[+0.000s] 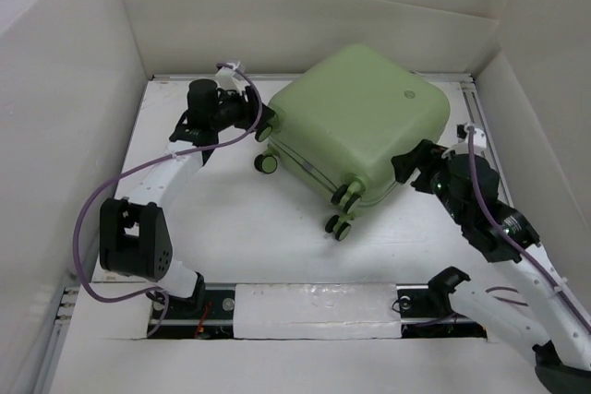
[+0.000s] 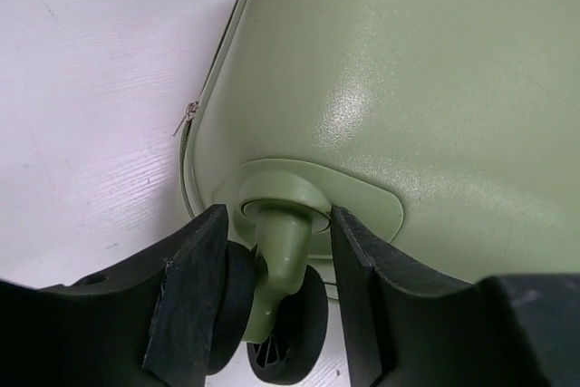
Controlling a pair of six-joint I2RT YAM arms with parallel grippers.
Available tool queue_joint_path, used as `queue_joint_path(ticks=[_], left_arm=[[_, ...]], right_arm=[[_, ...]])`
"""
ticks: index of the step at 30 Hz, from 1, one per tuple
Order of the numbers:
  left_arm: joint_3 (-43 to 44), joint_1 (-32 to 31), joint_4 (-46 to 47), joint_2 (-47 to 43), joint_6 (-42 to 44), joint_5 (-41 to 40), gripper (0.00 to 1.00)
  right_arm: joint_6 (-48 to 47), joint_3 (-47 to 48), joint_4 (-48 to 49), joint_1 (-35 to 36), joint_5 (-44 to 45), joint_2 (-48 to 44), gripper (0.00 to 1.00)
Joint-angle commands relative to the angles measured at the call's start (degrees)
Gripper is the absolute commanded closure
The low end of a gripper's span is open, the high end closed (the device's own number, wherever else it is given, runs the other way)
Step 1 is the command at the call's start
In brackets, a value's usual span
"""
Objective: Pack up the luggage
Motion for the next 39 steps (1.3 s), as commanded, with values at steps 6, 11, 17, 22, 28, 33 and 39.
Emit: queue_joint_path(ticks=[6,11,17,22,28,33,39], left_arm=[[-1.4,-0.1,-5.7,-0.6,1.6,3.2,0.58],[-1.4,-0.1,-8.0,0.7,2.1,3.8,0.65],[-0.4,-0.1,-10.1,2.2,2.1,4.9,0.69],[-0.9,-2.0,-9.6,2.2,-0.7,4.6,1.0],[-5.6,-7.2,-4.2,-0.8,-10.0,0.3,1.0],[-17.6,-12.0,5.9,-6.9,-17.1,-2.6,1.0],[-26.9,-14.4,9.2,-19.1,-22.3,-5.5,1.0]], right_arm=[[-5.3,-2.6,3.6,-15.0,-16.6,-0.5,0.22],[-5.3,-7.5,6.2,-22.4,-22.5,-2.0,0.22],[-2.5,-12.6,12.1,-26.6,-29.7,-5.3,0.34],[-3.0,-14.1,19.5,-26.6,-44.5,4.2,0.55],[-2.5,-13.6,30.8,-26.6,-52.0,17.3,0.62],[-2.5,-1.3,30.8,-23.9,-56.7,28.3,0.63],[-2.5,10.9,29.6,-16.7,-57.3,42.3,0.66]])
